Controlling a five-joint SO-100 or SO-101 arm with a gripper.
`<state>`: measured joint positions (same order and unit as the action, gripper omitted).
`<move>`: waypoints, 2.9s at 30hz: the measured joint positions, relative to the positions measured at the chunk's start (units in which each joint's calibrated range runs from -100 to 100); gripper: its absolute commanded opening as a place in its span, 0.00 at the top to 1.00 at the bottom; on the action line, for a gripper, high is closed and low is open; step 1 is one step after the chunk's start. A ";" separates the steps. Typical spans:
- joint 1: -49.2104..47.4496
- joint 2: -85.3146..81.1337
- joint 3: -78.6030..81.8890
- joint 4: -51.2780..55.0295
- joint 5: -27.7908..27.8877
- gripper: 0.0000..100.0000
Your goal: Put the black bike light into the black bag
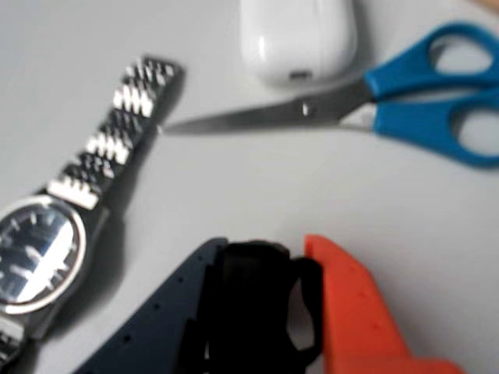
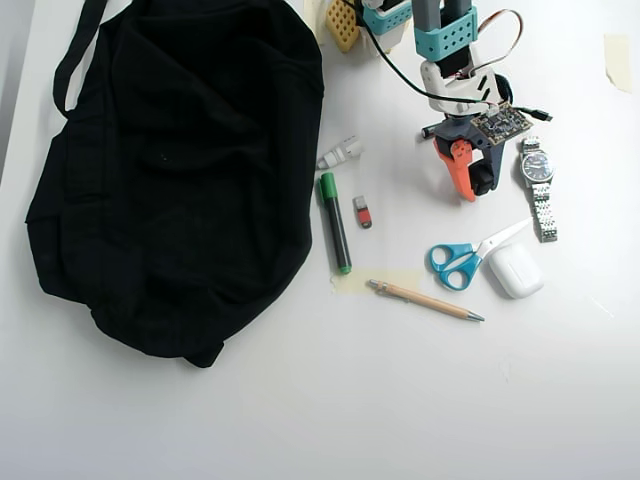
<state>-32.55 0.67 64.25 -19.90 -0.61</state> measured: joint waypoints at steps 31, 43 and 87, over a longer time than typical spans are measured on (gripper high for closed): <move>21.80 -44.12 -18.09 71.15 7.86 0.98; 45.14 -42.54 -18.86 67.41 11.82 0.98; 21.87 -87.32 -6.91 78.40 1.86 0.98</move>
<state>-10.68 -86.66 57.34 58.50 1.25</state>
